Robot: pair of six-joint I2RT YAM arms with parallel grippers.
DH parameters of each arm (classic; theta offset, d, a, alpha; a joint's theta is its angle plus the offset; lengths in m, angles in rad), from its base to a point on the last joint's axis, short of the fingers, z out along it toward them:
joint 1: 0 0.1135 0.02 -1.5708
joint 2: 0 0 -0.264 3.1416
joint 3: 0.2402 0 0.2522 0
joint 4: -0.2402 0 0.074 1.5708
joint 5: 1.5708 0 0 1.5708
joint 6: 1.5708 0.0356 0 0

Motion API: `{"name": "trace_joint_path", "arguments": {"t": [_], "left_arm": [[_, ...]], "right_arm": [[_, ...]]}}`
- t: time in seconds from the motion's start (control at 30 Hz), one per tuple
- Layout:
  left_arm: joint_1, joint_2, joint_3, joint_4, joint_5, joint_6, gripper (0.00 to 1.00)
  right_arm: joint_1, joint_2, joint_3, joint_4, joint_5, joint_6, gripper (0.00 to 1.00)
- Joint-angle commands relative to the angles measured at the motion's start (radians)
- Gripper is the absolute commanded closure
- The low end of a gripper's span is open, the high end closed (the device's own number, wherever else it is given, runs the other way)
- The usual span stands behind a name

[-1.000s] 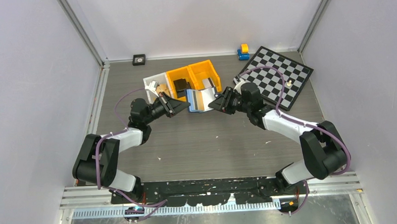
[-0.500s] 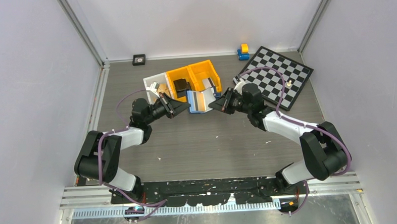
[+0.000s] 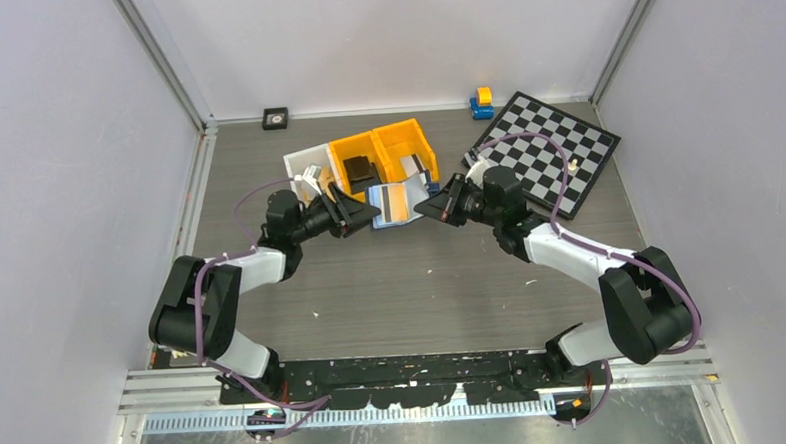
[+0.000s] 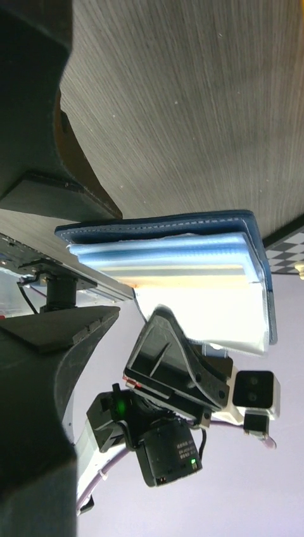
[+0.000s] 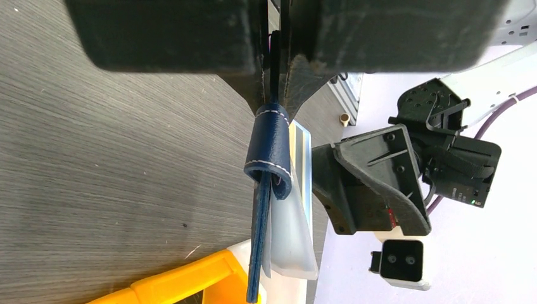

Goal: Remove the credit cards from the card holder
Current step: Remove the credit card from the card holder.

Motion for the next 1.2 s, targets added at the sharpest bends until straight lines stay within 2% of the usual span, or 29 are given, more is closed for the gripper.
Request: {"name": "trace_joint_path", "arguments": {"t": [0.0,0.1,0.23,0.3,0.43,0.53,0.57,0.67,0.73,0.77,0.83,0.93,0.97,1.03,1.17], "left_arm": [[-0.004,0.001,0.047,-0.063,-0.003,0.062,0.51],[-0.006,0.009,0.05,-0.067,-0.002,0.067,0.59],[-0.011,0.029,0.06,-0.066,0.012,0.07,0.65],[-0.018,0.034,0.065,-0.065,0.015,0.072,0.66],[-0.029,0.044,0.068,-0.051,0.022,0.073,0.6],[-0.029,0.044,0.066,-0.046,0.022,0.072,0.6],[-0.029,0.046,0.066,-0.047,0.022,0.072,0.64],[-0.029,0.046,0.063,-0.036,0.022,0.069,0.86],[-0.029,0.044,0.061,-0.031,0.022,0.067,0.93],[-0.029,0.042,0.061,-0.03,0.022,0.065,0.95],[-0.029,0.039,0.059,-0.028,0.019,0.066,1.0],[-0.029,0.032,0.052,-0.027,0.013,0.068,1.0],[-0.029,0.03,0.051,-0.028,0.011,0.07,1.0],[-0.029,0.024,0.05,-0.039,0.003,0.074,1.0],[-0.029,0.025,0.054,-0.072,-0.009,0.092,1.0]], "right_arm": [[-0.002,-0.025,0.006,0.086,-0.038,0.008,1.0],[-0.001,-0.03,0.004,0.091,-0.043,0.006,0.99],[0.004,-0.029,0.007,0.093,-0.045,0.005,1.0],[0.007,-0.022,0.008,0.095,-0.046,0.005,1.0],[0.01,-0.011,0.009,0.108,-0.057,0.01,1.0],[0.012,-0.007,0.009,0.114,-0.061,0.012,0.99],[0.012,-0.007,0.01,0.114,-0.062,0.013,1.0],[0.012,-0.008,0.009,0.112,-0.062,0.011,1.0],[0.01,-0.011,0.011,0.103,-0.056,0.007,1.0],[0.012,-0.015,0.011,0.095,-0.05,0.005,0.95],[0.012,-0.029,0.012,0.064,-0.021,-0.002,0.75],[0.011,-0.059,0.023,-0.017,0.037,-0.036,0.48],[0.011,-0.074,0.028,-0.057,0.066,-0.052,0.43],[0.011,-0.111,0.03,-0.12,0.131,-0.08,0.37],[0.011,-0.208,-0.007,-0.117,0.198,-0.115,0.36]]}}
